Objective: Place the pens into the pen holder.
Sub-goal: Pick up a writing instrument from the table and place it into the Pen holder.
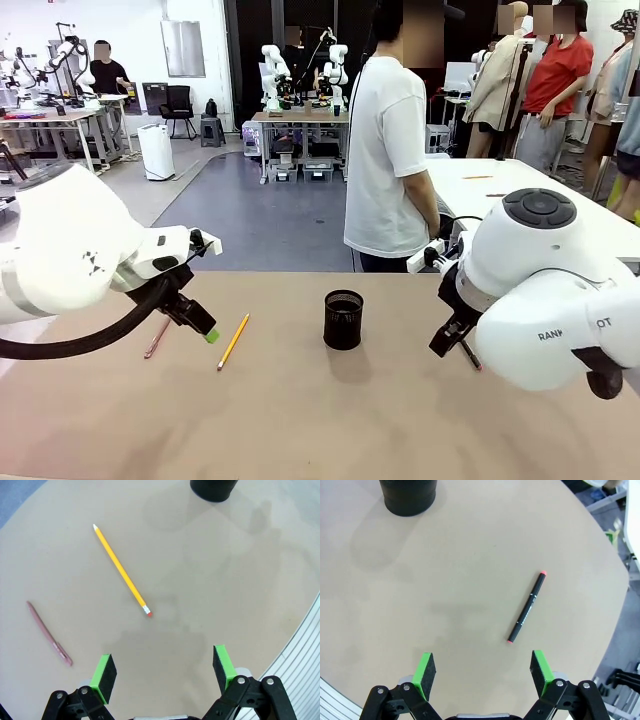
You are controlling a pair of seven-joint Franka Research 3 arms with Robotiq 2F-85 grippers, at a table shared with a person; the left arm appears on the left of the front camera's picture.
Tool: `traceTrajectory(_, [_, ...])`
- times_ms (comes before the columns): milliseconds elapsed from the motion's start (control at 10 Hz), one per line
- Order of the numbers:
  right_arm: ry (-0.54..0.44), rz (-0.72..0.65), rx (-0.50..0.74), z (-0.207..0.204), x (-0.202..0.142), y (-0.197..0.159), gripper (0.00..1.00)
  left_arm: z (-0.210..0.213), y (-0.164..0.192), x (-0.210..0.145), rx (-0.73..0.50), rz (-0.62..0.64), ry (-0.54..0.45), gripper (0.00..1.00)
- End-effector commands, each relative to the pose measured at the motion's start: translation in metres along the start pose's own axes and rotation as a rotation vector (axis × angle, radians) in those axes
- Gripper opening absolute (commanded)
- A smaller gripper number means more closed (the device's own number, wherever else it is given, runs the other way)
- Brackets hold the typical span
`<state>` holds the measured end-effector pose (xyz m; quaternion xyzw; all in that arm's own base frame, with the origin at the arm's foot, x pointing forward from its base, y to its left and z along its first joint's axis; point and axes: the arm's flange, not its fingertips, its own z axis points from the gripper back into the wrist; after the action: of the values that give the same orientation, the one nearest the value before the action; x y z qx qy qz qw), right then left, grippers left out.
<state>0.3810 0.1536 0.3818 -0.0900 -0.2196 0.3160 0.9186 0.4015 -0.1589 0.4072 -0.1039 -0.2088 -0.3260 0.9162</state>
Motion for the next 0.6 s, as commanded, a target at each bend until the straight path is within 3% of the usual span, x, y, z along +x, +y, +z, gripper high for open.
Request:
traceTrajectory(0, [0.001, -0.001, -0.001, 0.000, 0.000, -0.001, 1.00, 0.000, 0.000, 0.000, -0.002, -0.001, 0.000, 1.00])
traceTrajectory(300, [-0.091, -0.004, 0.345, 0.025, 0.019, 0.000, 1.00, 0.012, -0.004, 0.013, -0.085, -0.125, -0.017, 1.00])
traceTrajectory(500, [-0.165, 0.017, 0.380, 0.042, 0.028, -0.005, 1.00, 0.027, -0.006, 0.021, -0.163, -0.153, -0.077, 1.00])
